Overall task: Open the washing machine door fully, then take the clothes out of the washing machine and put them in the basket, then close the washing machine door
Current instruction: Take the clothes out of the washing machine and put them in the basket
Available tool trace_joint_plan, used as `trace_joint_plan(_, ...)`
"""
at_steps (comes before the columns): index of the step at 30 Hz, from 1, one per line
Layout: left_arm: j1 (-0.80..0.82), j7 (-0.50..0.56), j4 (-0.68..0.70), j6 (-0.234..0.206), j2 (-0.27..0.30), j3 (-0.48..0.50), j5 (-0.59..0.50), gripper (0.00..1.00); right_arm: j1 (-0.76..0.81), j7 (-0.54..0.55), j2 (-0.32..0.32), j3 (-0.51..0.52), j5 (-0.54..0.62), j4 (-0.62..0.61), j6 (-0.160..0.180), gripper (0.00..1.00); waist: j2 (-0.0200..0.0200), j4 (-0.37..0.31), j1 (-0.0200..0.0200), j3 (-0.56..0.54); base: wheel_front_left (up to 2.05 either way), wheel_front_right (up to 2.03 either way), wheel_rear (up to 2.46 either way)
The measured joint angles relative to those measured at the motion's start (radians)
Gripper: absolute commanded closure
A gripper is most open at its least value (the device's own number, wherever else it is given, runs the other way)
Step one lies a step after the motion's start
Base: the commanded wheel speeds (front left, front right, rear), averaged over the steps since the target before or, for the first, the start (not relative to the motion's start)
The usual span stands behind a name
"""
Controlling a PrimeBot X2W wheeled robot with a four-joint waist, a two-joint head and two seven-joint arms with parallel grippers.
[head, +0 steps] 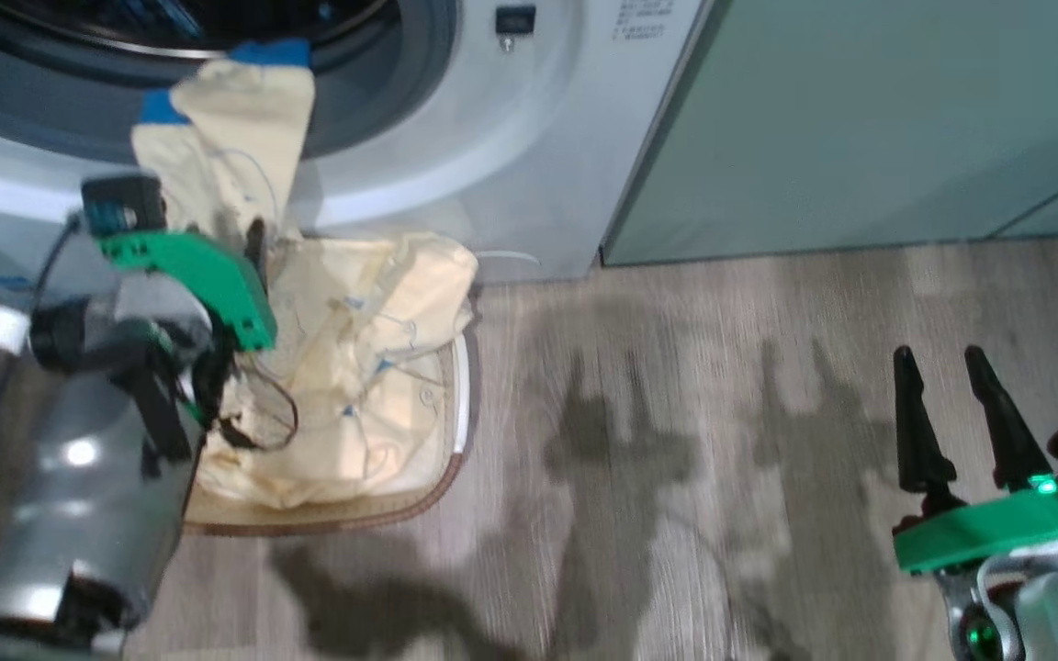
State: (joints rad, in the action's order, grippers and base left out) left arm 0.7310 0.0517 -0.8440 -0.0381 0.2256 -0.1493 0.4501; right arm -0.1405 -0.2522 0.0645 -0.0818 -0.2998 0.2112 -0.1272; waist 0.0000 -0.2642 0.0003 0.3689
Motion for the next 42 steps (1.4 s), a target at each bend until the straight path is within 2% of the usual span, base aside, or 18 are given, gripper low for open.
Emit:
trace_joint_plan(4, 0.12, -0.005, -0.117, -0.002, 0.0, -0.003, -0.002, 0.0, -0.041, 0.0, -0.002, -0.003, -0.007, -0.008, 0.0, 0.0, 0.0, -0.012, 0.0, 0.065, 0.0, 0.0, 0.0)
trace_joint_plan(12, 0.244, -0.068, -0.282, -0.027, 0.014, 0.009, -0.009, 0.0, -0.092, 0.0, -0.005, -0.004, -0.008, -0.016, 0.0, 0.0, 0.0, -0.031, -0.0001, 0.144, 0.0, 0.0, 0.0)
trace_joint_plan(16, 0.277, -0.106, -0.316, -0.016, 0.014, 0.018, 0.001, 0.0, -0.096, 0.0, -0.005, -0.003, -0.008, -0.018, 0.0, 0.0, 0.0, -0.034, -0.0002, 0.164, 0.0, 0.0, 0.0)
trace_joint_plan(20, 0.308, -0.159, -0.356, 0.02, 0.014, 0.014, 0.001, 0.02, -0.097, 0.0, -0.005, 0.0, -0.008, -0.018, 0.0, 0.0, 0.0, -0.034, -0.0002, 0.179, 0.0, 0.0, 0.0)
trace_joint_plan(21, 0.311, -0.17, -0.365, 0.032, 0.014, 0.011, 0.001, 0.4, -0.098, 0.0, -0.005, 0.001, -0.008, -0.018, 0.0, 0.0, 0.0, -0.033, -0.0002, 0.181, 0.0, 0.0, 0.0)
trace_joint_plan(22, 0.315, -0.18, -0.374, 0.041, 0.014, 0.007, 0.0, 0.9, -0.098, 0.0, -0.005, 0.002, -0.008, -0.018, 0.0, 0.0, 0.0, -0.033, -0.0002, 0.182, 0.0, 0.0, 0.0)
trace_joint_plan(23, 0.319, -0.189, -0.382, 0.049, 0.014, 0.002, -0.001, 1.0, -0.099, 0.0, -0.006, 0.002, -0.008, -0.018, 0.0, 0.0, 0.0, -0.033, -0.0002, 0.182, 0.0, 0.0, 0.0)
trace_joint_plan(29, 0.32, -0.207, -0.425, 0.108, 0.013, -0.028, -0.01, 1.0, -0.1, 0.0, -0.007, 0.002, -0.008, -0.013, 0.0, 0.0, 0.0, -0.03, -0.0002, 0.161, 0.0, 0.0, 0.0)
trace_joint_plan(34, 0.273, -0.205, -0.434, 0.136, -0.005, -0.071, -0.022, 1.0, -0.097, 0.0, -0.007, 0.003, -0.008, -0.005, 0.0, 0.0, 0.0, -0.023, -0.0004, 0.13, 0.0, 0.0, 0.0)
trace_joint_plan(39, 0.157, -0.122, -0.446, 0.156, -0.068, -0.132, -0.044, 1.0, -0.09, 0.0, -0.006, 0.003, -0.008, -0.005, 0.0, 0.0, 0.0, -0.007, -0.0004, 0.106, 0.0, 0.0, 0.0)
trace_joint_plan(42, 0.096, -0.07, -0.455, 0.16, -0.085, -0.16, -0.046, 1.0, -0.09, 0.0, -0.005, 0.002, -0.008, -0.005, 0.0, 0.0, 0.0, 0.0, -0.0004, 0.103, 0.0, 0.0, 0.0)
